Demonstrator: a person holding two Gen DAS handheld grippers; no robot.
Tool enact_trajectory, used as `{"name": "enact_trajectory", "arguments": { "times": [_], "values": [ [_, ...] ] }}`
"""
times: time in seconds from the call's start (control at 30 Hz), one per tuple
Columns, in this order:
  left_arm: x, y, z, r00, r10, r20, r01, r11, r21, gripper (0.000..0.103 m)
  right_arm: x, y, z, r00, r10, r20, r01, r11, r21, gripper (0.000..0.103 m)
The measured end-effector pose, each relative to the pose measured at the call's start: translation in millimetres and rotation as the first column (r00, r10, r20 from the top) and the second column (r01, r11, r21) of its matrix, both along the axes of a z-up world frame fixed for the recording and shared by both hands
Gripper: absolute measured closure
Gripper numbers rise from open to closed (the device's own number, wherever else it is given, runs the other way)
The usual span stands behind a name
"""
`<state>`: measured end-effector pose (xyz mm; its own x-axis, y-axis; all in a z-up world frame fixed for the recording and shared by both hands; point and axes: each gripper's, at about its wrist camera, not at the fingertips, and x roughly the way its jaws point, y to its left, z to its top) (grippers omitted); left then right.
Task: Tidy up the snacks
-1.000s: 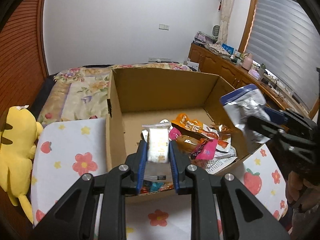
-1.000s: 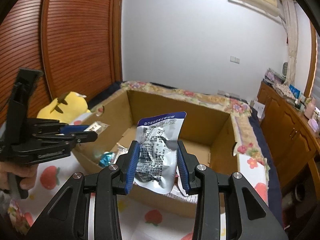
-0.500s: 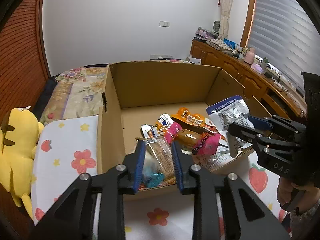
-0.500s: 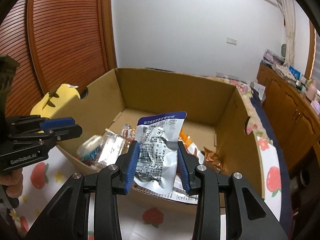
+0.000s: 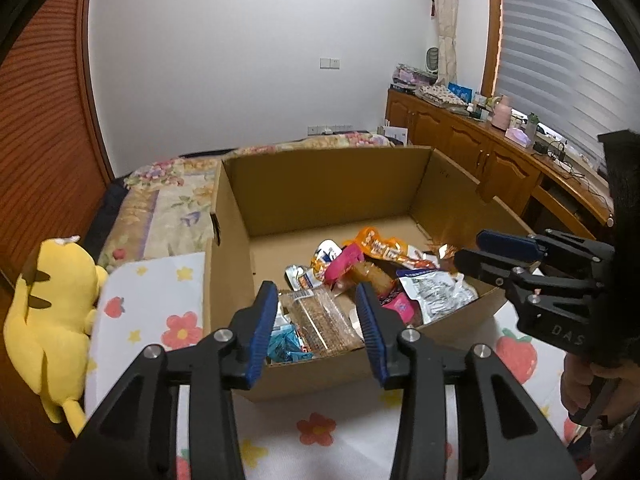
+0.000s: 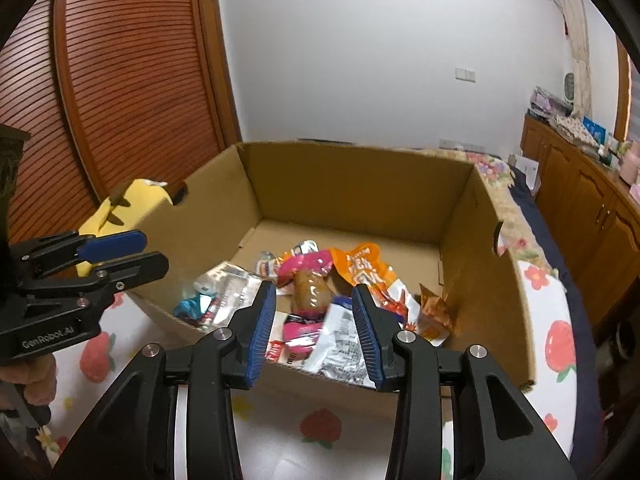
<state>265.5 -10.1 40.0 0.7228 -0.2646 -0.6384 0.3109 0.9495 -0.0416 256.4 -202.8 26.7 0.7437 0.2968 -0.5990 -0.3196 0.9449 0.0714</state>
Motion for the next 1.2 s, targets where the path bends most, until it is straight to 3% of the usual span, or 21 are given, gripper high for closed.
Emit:
{"name": "enact_trajectory", "arguments": {
  "times": [0.27,0.6,0.73,0.87,1.1,1.2],
  "values": [
    [-38,4,49,0.996,0.025,0.088,-0.024,1.000,-0.009,0.055,-54,-5,62,0.993,0.009,0.114,-0.010,1.000,0.009,0.064],
    [-89,5,67,0.988,0.051,0.148,-0.053,0.998,0.013,0.053,-112,-15,78,0.985,-0.022,0.173,0.017,1.000,0.026,0.062],
    [-106,2,66,0.984,0.055,0.170,-0.063,0.997,0.039,0.041,-132,-19,77,0.980,-0.039,0.194,0.032,0.999,0.041,0.047],
    [-125,-1,63,0.975,0.056,0.215,-0.066,0.997,0.041,0.010,-143,-20,75,0.975,-0.066,0.214,0.059,0.998,0.038,0.032],
    [-148,-4,55,0.963,0.099,0.251,-0.113,0.993,0.042,0.000,-159,-24,66,0.961,-0.123,0.247,0.121,0.992,0.022,0.000],
    [-158,1,53,0.958,0.122,0.260,-0.135,0.990,0.033,0.000,-163,-29,60,0.961,-0.136,0.239,0.131,0.991,0.039,0.000]
  ]
}}
